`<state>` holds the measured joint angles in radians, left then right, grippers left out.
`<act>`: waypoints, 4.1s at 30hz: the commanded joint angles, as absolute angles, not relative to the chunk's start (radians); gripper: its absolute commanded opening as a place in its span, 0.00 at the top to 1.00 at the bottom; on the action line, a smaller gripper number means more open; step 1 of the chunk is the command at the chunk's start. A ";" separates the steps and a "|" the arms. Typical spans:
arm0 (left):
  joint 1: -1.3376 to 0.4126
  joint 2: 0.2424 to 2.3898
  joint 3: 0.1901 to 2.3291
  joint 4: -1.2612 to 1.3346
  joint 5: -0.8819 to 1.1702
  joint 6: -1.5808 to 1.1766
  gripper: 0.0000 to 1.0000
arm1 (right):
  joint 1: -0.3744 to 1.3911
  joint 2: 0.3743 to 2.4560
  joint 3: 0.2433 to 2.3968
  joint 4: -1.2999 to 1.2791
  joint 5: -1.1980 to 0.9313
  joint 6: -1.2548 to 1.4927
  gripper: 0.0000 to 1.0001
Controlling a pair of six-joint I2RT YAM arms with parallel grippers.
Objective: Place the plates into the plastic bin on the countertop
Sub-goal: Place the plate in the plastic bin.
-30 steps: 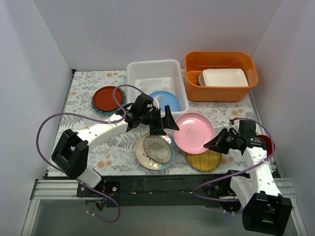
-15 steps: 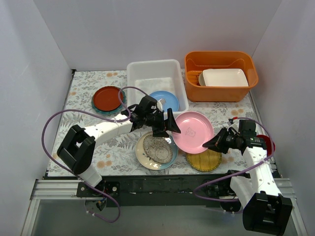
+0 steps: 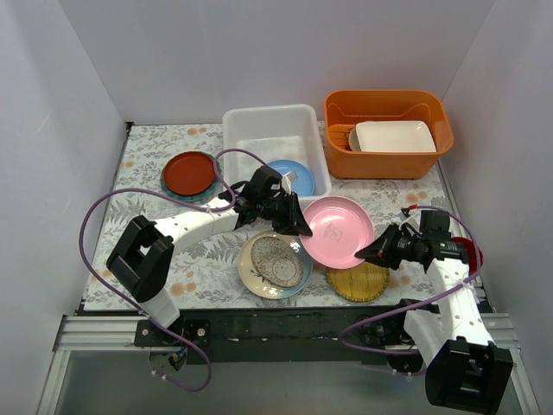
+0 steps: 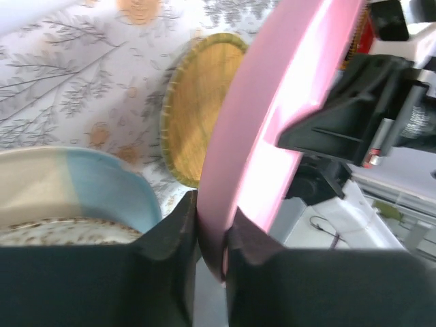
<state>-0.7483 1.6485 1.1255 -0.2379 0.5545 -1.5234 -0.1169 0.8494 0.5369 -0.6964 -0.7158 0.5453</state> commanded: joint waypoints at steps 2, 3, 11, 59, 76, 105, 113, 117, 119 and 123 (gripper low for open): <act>-0.752 1.643 1.163 -0.224 0.560 -1.543 1.00 | -0.110 0.830 0.572 -0.664 -0.787 0.522 0.99; -0.753 1.641 1.161 -0.224 0.561 -1.543 1.00 | -0.110 0.830 0.572 -0.663 -0.790 0.520 0.99; -0.756 1.629 1.160 -0.230 0.549 -1.540 1.00 | -0.110 0.827 0.565 -0.649 -0.802 0.514 0.97; -0.718 1.770 1.499 -0.566 0.330 -1.397 1.00 | -0.112 0.700 0.623 -0.715 -0.776 0.443 0.02; -0.497 1.799 1.608 -0.611 0.403 -1.362 1.00 | -0.112 0.704 0.598 -0.700 -0.787 0.448 0.02; -0.276 1.937 1.813 -0.713 0.456 -1.295 1.00 | -0.112 0.736 0.561 -0.700 -0.772 0.434 0.02; -0.276 1.971 1.807 -0.744 0.433 -1.269 1.00 | -0.112 0.744 0.554 -0.703 -0.775 0.426 0.02; -0.276 1.997 1.813 -0.762 0.413 -1.247 1.00 | -0.112 0.746 0.555 -0.707 -0.775 0.423 0.02; -0.276 2.009 1.812 -0.770 0.422 -1.247 1.00 | -0.112 0.749 0.557 -0.707 -0.775 0.420 0.02; -0.278 2.031 1.809 -0.762 0.431 -1.250 1.00 | -0.112 0.759 0.560 -0.713 -0.776 0.411 0.02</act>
<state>-0.2771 2.0411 1.7817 -0.7601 0.4107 -1.2633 -0.1146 0.7506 0.5583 -0.7078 -0.7658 0.4377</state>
